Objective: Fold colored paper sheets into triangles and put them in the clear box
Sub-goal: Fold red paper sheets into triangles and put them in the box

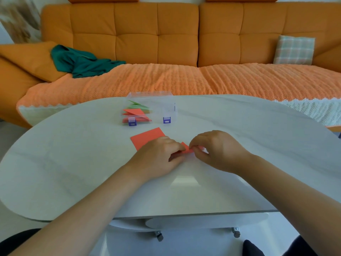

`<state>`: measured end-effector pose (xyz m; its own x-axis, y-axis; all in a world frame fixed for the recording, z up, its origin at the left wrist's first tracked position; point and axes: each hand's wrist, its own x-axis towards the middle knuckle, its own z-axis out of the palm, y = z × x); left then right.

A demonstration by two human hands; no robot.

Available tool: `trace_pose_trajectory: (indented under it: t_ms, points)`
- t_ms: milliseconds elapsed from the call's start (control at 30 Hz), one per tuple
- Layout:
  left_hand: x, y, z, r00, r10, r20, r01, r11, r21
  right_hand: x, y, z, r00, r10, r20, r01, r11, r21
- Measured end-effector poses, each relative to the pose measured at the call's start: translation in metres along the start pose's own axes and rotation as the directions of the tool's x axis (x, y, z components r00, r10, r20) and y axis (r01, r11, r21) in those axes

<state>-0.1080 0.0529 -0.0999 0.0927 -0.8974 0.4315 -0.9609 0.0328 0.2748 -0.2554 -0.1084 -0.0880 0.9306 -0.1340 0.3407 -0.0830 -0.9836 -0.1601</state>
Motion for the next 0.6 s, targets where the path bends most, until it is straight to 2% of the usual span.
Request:
trace_pose_trajectory:
  t_ms: [100, 267, 400, 600]
  points:
    - [0.002, 0.004, -0.002, 0.989, -0.144, -0.025, 0.143, 0.989, -0.048, -0.001, -0.005, -0.007, 0.995, 0.092, -0.029, -0.088, 0.988, 0.126]
    - [0.006, 0.014, -0.016, 0.916, -0.386, 0.106, 0.4, 0.895, -0.195, 0.002, -0.015, -0.02, 0.972, 0.233, 0.032, -0.226, 0.892, 0.391]
    - [0.004, 0.024, -0.028, 0.897, -0.42, 0.135, 0.441, 0.866, -0.235, 0.003, -0.023, -0.026, 0.96, 0.268, 0.087, -0.273, 0.811, 0.518]
    - [0.005, 0.025, -0.036, 0.889, -0.45, 0.084, 0.457, 0.868, -0.192, 0.009, -0.033, -0.027, 0.947, 0.314, 0.062, -0.297, 0.787, 0.541]
